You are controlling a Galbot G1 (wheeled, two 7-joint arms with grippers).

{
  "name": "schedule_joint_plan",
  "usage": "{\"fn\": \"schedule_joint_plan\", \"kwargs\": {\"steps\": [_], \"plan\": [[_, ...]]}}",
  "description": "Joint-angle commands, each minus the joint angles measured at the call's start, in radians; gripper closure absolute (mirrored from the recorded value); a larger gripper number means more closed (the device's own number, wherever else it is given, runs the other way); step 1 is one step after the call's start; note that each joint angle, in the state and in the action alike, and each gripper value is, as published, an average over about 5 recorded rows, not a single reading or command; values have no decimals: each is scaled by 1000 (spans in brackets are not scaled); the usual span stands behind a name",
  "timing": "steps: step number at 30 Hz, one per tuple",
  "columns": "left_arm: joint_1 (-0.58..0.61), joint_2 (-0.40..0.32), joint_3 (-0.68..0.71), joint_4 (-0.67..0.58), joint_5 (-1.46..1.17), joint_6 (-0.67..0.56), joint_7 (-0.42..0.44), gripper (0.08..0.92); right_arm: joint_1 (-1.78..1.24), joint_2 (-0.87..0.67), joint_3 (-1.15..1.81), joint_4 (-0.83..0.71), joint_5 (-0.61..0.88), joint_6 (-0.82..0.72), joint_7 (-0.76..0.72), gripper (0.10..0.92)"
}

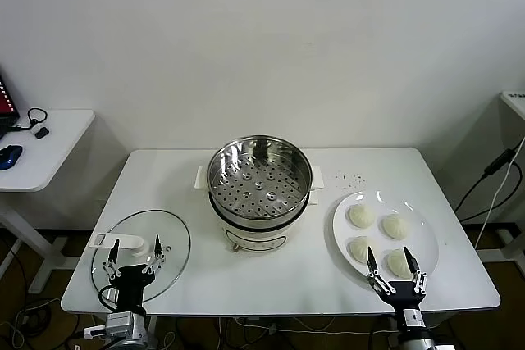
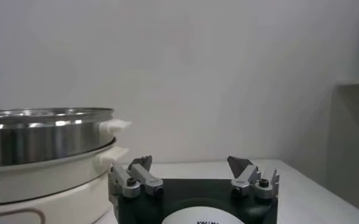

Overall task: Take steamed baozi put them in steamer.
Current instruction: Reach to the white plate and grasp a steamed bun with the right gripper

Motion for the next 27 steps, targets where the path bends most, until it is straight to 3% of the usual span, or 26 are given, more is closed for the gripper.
{"fn": "schedule_joint_plan", "kwargs": {"steps": [1,12,27], "plan": [[0,-49,2,0,3,0,-1,177,8,1,3,2,-20,-20,2,203],[-3,-49,4,1,3,0,-1,177,152,-117,29,-5,-72,-191,1,203],[2,-49,8,-5,2,-5,-3,177,417,-405,-50,-48,-41,-487,-14,203]]}}
